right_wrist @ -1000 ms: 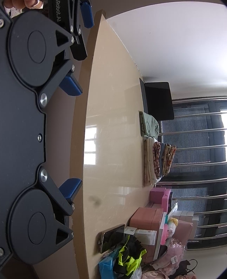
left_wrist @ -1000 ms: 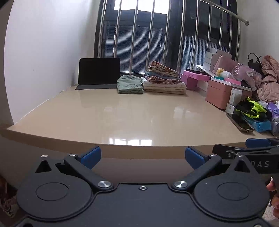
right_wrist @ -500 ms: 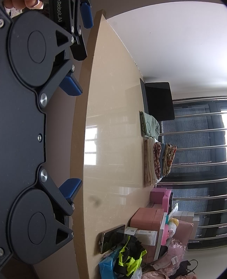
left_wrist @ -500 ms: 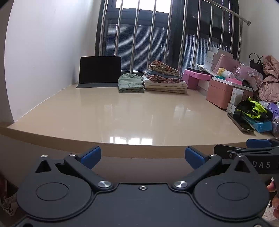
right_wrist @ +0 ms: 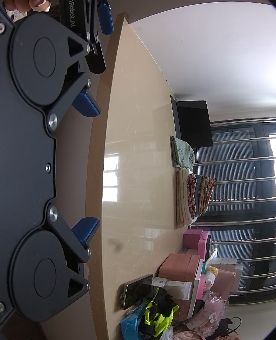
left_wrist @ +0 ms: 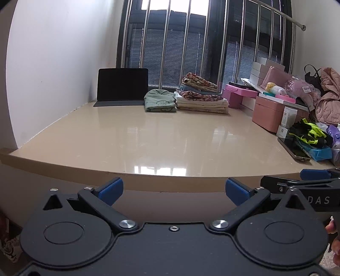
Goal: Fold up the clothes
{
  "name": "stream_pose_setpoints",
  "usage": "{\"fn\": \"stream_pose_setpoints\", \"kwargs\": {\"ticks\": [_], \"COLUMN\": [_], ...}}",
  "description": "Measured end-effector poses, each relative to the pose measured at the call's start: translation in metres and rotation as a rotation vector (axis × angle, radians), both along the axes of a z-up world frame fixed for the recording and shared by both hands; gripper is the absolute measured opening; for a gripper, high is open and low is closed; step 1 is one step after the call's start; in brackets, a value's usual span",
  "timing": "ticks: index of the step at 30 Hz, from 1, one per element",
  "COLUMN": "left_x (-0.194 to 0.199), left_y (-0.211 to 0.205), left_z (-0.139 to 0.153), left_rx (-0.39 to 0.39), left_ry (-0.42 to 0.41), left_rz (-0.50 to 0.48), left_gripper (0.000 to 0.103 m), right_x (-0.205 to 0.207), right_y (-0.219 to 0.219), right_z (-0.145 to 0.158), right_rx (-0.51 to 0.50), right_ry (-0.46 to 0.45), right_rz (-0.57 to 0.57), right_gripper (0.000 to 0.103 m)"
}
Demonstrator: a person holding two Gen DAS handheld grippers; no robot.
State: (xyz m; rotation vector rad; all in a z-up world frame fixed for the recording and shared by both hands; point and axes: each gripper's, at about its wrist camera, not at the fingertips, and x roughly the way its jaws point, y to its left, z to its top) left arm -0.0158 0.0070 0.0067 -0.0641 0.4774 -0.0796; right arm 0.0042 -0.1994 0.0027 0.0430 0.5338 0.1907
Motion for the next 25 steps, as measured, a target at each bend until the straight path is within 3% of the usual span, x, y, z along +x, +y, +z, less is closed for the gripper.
{"fn": "stream_pose_setpoints", "kwargs": {"ticks": [25], "left_x": [-0.0008], "left_y": [-0.0009], "left_z": [-0.0008], "left_rx": [0.003], "left_ry": [0.003], "left_rz": [0.002], "left_gripper": [0.103], "right_x": [0.0012], "right_y": [-0.0002], "right_z": [-0.0024], "right_rx": [0.003], "right_ry": [0.01], "right_rz": [0.001], "right_gripper": [0.102]}}
